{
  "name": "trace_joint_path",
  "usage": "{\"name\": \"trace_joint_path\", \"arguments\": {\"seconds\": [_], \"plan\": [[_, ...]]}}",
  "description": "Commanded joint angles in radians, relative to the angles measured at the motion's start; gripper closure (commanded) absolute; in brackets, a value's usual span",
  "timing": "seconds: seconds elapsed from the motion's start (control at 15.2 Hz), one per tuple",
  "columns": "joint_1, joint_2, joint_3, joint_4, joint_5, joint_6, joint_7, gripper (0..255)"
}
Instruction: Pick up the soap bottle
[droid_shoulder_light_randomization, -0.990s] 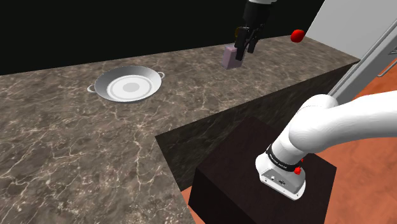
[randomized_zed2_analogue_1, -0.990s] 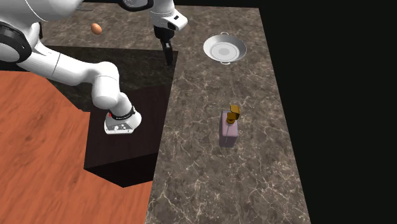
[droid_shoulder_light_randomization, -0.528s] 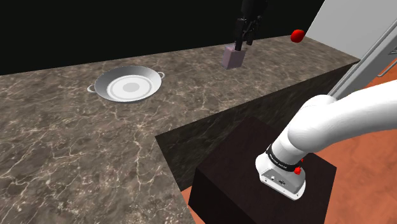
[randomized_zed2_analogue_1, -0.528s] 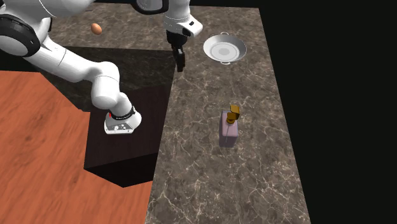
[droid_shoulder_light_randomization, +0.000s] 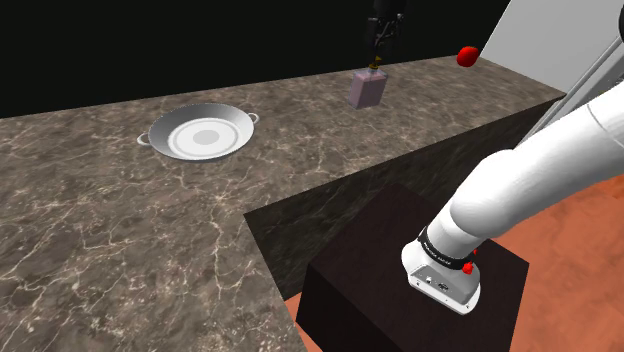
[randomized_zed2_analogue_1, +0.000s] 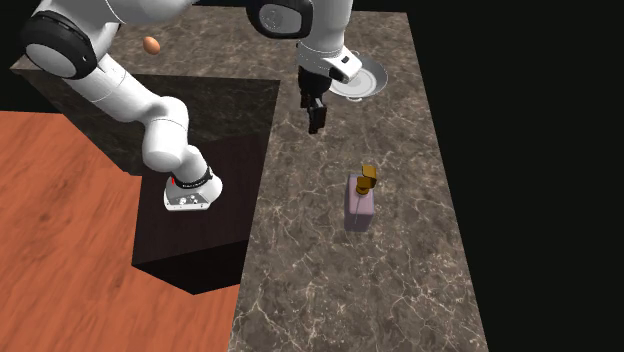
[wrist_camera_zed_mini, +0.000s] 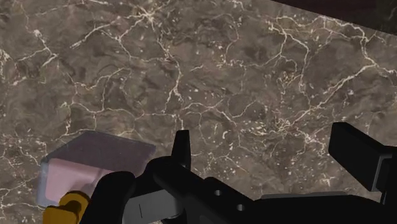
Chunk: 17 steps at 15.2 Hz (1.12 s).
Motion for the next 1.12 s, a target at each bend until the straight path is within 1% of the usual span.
{"name": "trace_joint_path", "arguments": {"seconds": [0.0,0.26,0.53,0.73,0.92,0.99,1.06], "plan": [[-0.012,0.071,-0.029,0.069,-0.003,-0.008,-0.037,0],[-0.038,0.227,-0.080,0.232,0.009,-0.037,-0.106,0],[-0.077,0.398,-0.124,0.425,0.038,-0.084,-0.178,0],[-0.120,0.541,-0.149,0.602,0.070,-0.138,-0.232,0],[-0.182,0.706,-0.166,0.826,0.112,-0.216,-0.281,0],[-0.186,0.712,-0.164,0.834,0.113,-0.219,-0.282,0],[-0.183,0.705,-0.164,0.810,0.110,-0.202,-0.280,0]]}}
